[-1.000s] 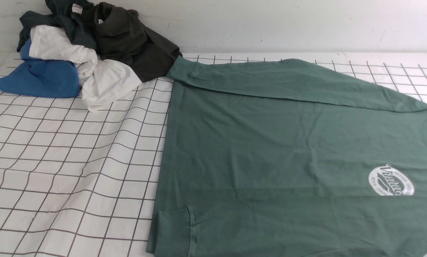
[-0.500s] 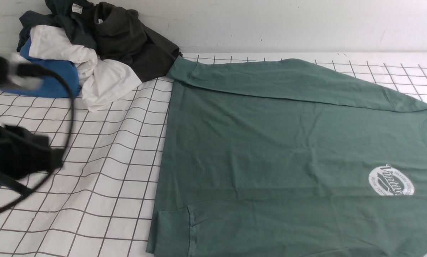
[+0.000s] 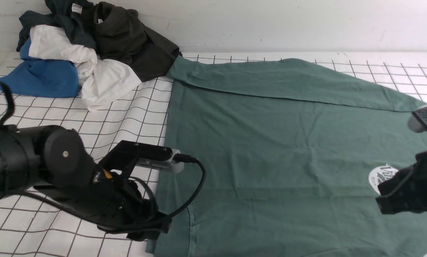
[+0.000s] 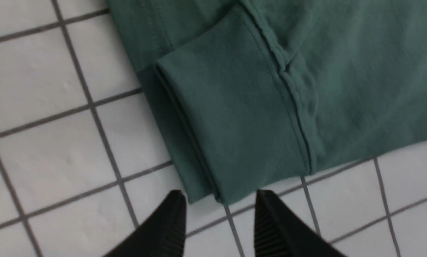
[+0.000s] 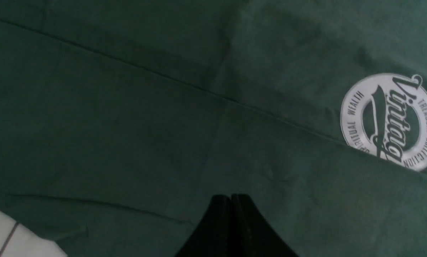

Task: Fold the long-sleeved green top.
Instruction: Use the left arm to clamp the cuff closest to it

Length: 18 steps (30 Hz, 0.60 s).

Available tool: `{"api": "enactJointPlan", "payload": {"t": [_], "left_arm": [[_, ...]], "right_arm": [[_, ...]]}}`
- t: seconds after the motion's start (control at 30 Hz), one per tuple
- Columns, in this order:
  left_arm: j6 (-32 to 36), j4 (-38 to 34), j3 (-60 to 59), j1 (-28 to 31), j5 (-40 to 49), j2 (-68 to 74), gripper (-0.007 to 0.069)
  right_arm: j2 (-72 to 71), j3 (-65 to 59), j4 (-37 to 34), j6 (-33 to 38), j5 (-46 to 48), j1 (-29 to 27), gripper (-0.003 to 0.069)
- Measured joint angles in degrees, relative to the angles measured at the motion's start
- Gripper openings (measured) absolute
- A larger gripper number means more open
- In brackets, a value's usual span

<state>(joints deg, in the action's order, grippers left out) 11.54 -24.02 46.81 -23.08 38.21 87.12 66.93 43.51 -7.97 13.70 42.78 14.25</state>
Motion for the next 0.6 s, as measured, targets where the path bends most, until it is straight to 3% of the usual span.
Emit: {"api": "enactJointPlan", "payload": {"t": [0.1,0.2,0.43,0.53,0.6], "left_arm": [[0.0,0.06,3.59,-0.05,-0.91,4.32,0.0384],[0.0,0.16,6.37,-0.05,-0.89,8.13,0.0388],[-1.09,0.05,11.27,-0.05,2.22,15.22,0.0196],[-0.97,0.17,13.23,-0.05,2.76,15.28,0.0039],[-0.61,0.17,13.73,-0.05,3.11,15.28,0.0018]], "right_arm": [[2.82,0.32,-0.77,0.19,-2.43,0.13,-0.0011],[4.42,0.35,-2.06,0.32,-3.11,0.24,-0.0011],[4.87,0.35,-3.39,1.04,-3.47,0.31,-0.001],[4.87,0.35,-3.41,1.42,-4.07,0.31,-0.0011],[4.87,0.35,-3.41,1.43,-4.21,0.31,-0.0011]]}}
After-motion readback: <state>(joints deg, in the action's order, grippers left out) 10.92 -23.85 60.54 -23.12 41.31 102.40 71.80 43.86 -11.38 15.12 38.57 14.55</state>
